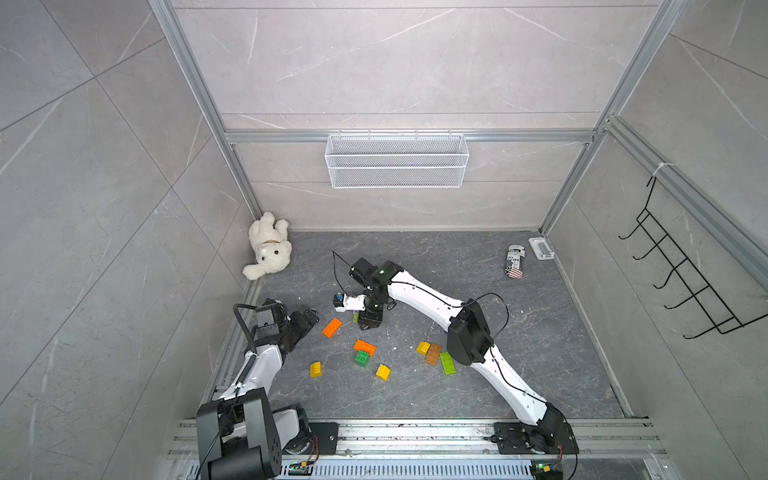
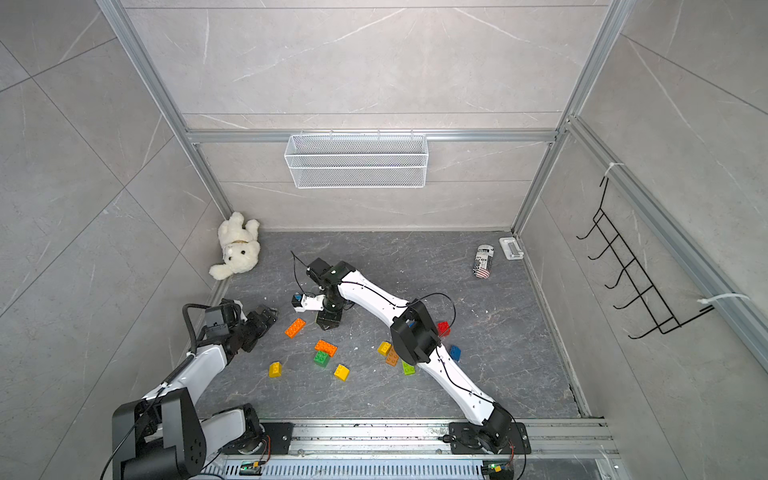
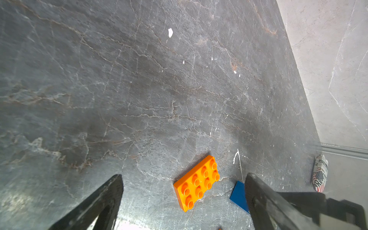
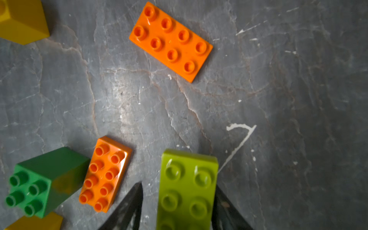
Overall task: Assemble a fork with lego
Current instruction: Assemble the lego brick with the lego brick, then pick up the lego brick from the center of the board.
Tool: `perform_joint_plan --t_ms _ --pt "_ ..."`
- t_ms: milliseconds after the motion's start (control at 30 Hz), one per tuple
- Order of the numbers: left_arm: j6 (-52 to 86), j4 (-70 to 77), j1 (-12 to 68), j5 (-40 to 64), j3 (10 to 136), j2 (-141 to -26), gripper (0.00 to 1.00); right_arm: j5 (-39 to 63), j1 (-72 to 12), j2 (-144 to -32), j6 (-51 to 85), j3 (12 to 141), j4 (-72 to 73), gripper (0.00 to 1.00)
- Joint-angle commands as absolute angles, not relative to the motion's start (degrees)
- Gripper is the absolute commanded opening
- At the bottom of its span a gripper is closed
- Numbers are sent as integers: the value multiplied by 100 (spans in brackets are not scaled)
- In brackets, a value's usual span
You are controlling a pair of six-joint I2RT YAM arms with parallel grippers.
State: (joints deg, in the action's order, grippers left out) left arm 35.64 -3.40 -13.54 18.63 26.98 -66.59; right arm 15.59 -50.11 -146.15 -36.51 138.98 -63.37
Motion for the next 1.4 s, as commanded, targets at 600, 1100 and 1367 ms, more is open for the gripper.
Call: perform_joint_plan --t_ms 600,1100,1367 --pt "3876 -514 -1380 2408 2668 -5995 98 213 -6026 -11610 -936 9389 -3191 35" --pt "3876 -422 -1384 2430 2583 -5882 98 -168 -6196 -12147 -502 9490 -3032 32" --pt "3911 -346 -1377 2426 2493 -5893 98 7 -6206 -12528 -510 9725 -3113 36"
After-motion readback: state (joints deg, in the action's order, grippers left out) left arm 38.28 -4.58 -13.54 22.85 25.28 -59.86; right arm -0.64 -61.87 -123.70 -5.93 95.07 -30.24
